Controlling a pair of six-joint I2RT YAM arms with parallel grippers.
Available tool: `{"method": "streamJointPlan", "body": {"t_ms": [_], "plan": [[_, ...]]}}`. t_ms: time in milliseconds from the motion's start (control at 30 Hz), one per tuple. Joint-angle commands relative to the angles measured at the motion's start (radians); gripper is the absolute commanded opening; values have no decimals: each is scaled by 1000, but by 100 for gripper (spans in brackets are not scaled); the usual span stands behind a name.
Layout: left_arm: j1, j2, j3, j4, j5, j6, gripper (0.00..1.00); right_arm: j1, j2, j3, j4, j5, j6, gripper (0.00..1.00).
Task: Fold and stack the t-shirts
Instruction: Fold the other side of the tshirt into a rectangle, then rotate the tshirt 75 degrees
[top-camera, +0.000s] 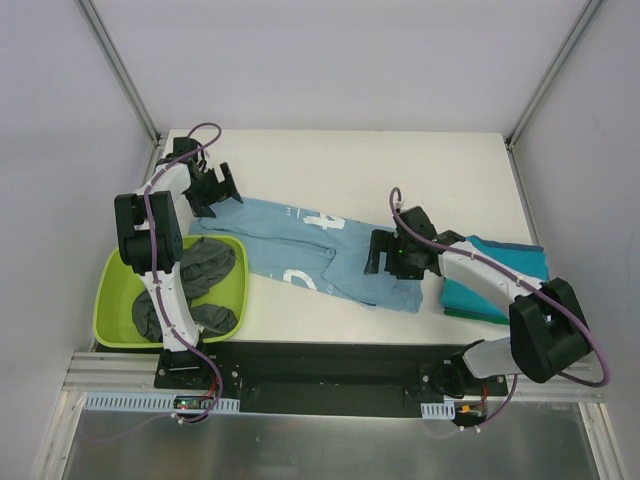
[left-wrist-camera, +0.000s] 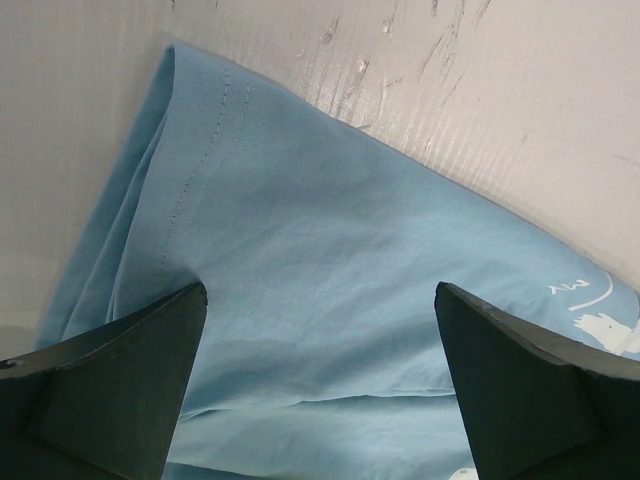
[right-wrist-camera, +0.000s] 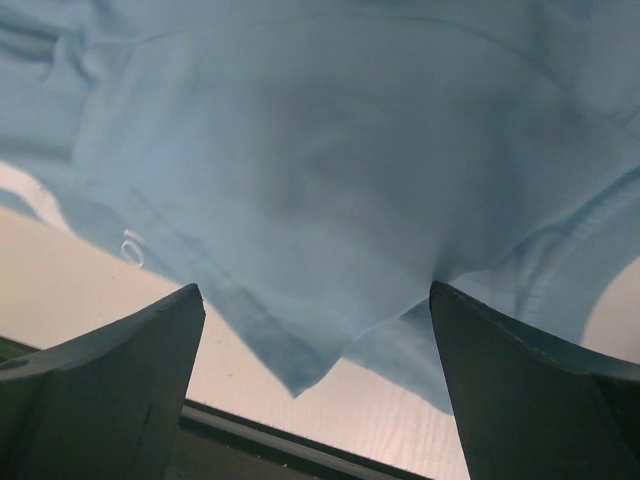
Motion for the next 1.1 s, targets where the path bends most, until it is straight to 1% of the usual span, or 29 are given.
{"method": "streamJointPlan", "body": {"t_ms": [0,200,300,367,433,500,600,633,667,733,767,833,900,967,1067], "plan": [[20,56,-6,-22,-42,2,99,-92,51,-2,107,-65,12,96],[18,48,-17,-23,-42,2,99,-187,255,99,30,-61,2,96],[20,36,-36,-28,-29,-24,99,-249,363,191,-29,-26,-34,96],[20,33,-36,-26,27,-45,99,-288,432,264,-57,-45,-73,96],[18,36,-33,-28,58,-66,99,-342,510,350,-68,-116,-82,96],[18,31,-34,-26,78,-85,99,-383,596,480,-121,-167,-77,96],[15,17,-36,-29,93,-99,99,-443,755,733,-196,-251,-100,96],[15,8,-37,-28,89,-99,99,-460,807,868,-219,-274,-102,96],[14,-7,-42,-26,87,-97,99,-476,872,968,-265,-270,-96,96],[8,-45,-52,-28,69,-90,99,-488,973,1202,-371,-262,-134,96],[6,-64,-57,-28,54,-87,99,-488,1015,1282,-411,-242,-151,96],[-6,-107,-56,-28,17,-76,99,-488,1047,1407,-444,-233,-188,96],[-21,-154,-49,-29,-26,-67,99,-486,1026,1459,-439,-230,-201,96],[-44,-191,-40,-31,-67,-61,99,-485,952,1423,-413,-217,-209,96],[-112,-233,-4,-61,-181,-47,99,-459,819,1275,-356,-156,-217,96]]}}
